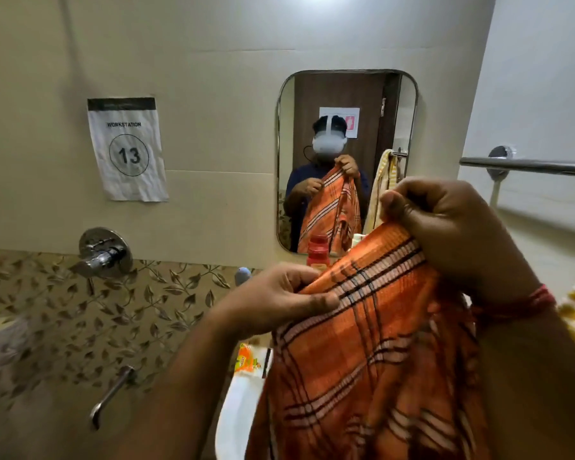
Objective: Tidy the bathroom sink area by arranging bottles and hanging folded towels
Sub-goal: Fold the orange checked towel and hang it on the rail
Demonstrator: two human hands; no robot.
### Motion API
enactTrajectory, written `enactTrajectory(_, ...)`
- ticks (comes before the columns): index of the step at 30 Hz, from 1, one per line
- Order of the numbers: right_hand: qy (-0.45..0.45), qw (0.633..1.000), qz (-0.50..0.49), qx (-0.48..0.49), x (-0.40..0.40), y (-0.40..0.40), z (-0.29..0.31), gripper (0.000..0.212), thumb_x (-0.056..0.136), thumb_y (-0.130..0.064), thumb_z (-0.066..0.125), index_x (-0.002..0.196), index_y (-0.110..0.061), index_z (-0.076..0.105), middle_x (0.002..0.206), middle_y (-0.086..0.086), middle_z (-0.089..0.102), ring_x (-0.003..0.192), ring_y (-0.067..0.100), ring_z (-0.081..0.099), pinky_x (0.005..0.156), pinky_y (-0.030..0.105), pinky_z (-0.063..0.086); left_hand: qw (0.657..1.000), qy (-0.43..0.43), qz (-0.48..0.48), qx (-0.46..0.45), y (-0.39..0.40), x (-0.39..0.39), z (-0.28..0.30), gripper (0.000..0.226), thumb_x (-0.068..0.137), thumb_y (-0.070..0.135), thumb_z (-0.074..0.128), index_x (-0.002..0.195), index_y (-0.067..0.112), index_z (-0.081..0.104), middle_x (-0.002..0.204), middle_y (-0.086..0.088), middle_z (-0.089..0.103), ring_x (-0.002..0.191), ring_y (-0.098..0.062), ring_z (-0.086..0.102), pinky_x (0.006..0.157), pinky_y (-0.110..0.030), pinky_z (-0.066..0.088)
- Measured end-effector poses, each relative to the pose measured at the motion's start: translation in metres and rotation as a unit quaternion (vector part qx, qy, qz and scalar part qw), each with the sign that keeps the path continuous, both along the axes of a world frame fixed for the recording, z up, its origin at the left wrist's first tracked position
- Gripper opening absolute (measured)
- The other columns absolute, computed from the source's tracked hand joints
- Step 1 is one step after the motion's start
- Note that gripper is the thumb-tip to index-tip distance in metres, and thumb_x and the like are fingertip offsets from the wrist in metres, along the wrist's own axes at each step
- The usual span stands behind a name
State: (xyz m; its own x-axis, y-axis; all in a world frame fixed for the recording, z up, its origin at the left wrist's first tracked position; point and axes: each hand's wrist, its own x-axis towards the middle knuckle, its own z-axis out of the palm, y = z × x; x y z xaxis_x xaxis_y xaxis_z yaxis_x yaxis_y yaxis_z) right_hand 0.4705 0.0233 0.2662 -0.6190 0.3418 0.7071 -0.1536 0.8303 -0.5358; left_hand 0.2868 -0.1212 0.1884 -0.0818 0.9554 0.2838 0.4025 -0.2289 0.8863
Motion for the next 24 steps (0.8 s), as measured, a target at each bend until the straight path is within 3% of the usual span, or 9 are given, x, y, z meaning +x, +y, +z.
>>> enactTrajectory(2,0.005,1.0,-0.025,0.004,-0.001,0.004,-0.008,0.021,0.09,-0.039,0.059,0.086,-0.02,0.068,0.071,-0.005,0.064,0.059,0.009,0.062,0.052,0.028,0.052,0.999,-0.03,0.036,0.004,0.003,-0.004,-0.007,0.019,0.092,0.03,0.065,0.096,0.013,0.073,0.087,-0.002,0.073,0.08,-0.015,0.071,0.07,-0.028,0.056)
enactTrajectory(7,-0.258,0.96,0.003,0.11,-0.029,-0.003,-0.033,0.037,0.077,-0.055,0.064,0.11,-0.037,0.066,0.091,-0.017,0.064,0.084,-0.003,0.061,0.072,0.02,0.052,0.986,-0.051,0.103,0.118,0.023,0.003,0.002,0.02,0.09,0.034,0.063,0.094,0.017,0.072,0.086,-0.003,0.073,0.079,-0.017,0.072,0.067,-0.028,0.056)
enactTrajectory(9,-0.208,0.97,-0.011,0.121,-0.034,-0.001,-0.038,0.013,0.088,-0.045,0.061,0.093,-0.035,0.067,0.083,-0.015,0.064,0.078,-0.003,0.06,0.068,0.017,0.048,0.986,-0.03,0.115,0.116,0.024,0.003,0.011,0.018,0.09,0.033,0.065,0.091,0.016,0.07,0.08,0.001,0.071,0.074,-0.014,0.071,0.063,-0.023,0.055)
enactTrajectory(11,-0.15,0.979,-0.053,0.124,-0.028,0.006,-0.036,0.016,0.093,-0.038,0.059,0.078,-0.032,0.063,0.071,-0.012,0.062,0.069,-0.001,0.059,0.057,0.012,0.04,0.99,0.019,0.126,0.064,0.023,-0.009,0.008,0.022,0.089,0.034,0.068,0.092,0.012,0.069,0.079,0.002,0.072,0.072,-0.013,0.071,0.063,-0.023,0.055)
enactTrajectory(14,-0.018,0.99,-0.132,0.055,-0.012,0.018,-0.031,0.018,0.094,-0.026,0.06,0.076,-0.024,0.063,0.069,-0.013,0.061,0.064,0.003,0.057,0.055,0.01,0.04,0.986,0.079,0.135,-0.053,0.018,-0.032,-0.021,0.014,0.095,0.033,0.066,0.09,0.021,0.073,0.076,0.005,0.073,0.068,-0.014,0.07,0.064,-0.032,0.054)
enactTrajectory(16,0.055,0.978,-0.201,0.007,-0.006,0.028,-0.033,0.012,0.094,-0.023,0.059,0.083,-0.026,0.063,0.077,-0.011,0.056,0.071,0.004,0.055,0.061,0.006,0.038,0.971,0.091,0.22,-0.025,0.018,-0.046,-0.043,0.027,0.099,0.036,0.06,0.076,0.026,0.071,0.061,0.01,0.063,0.056,-0.007,0.057,0.059,-0.032,0.045)
enactTrajectory(18,0.009,0.972,-0.235,0.009,-0.009,0.035,-0.038,0.014,0.096,-0.022,0.055,0.086,-0.018,0.062,0.092,0.001,0.05,0.086,0.018,0.052,0.067,0.021,0.038,0.946,0.047,0.314,0.063,0.023,-0.048,-0.052,0.028,0.097,0.04,0.057,0.08,0.026,0.072,0.068,0.011,0.069,0.065,-0.003,0.06,0.065,-0.03,0.046)
enactTrajectory(21,-0.037,0.989,-0.125,-0.073,-0.026,0.024,-0.046,0.01,0.099,-0.014,0.048,0.098,-0.017,0.058,0.099,0.003,0.061,0.088,0.017,0.063,0.068,0.026,0.048,0.936,-0.068,0.323,0.119,0.037,-0.025,-0.035,0.023,0.104,0.029,0.052,0.096,0.025,0.073,0.087,0.013,0.077,0.085,0.001,0.07,0.073,-0.019,0.052)
enactTrajectory(24,-0.059,0.97,0.065,-0.225,-0.044,0.002,-0.051,0.022,0.097,-0.012,0.047,0.11,-0.028,0.055,0.088,0.001,0.067,0.071,0.011,0.067,0.057,0.022,0.051,0.952,-0.004,0.283,0.117,0.05,-0.003,-0.015,0.025,0.105,0.03,0.049,0.105,0.021,0.072,0.097,0.002,0.077,0.093,-0.014,0.073,0.081,-0.033,0.058)
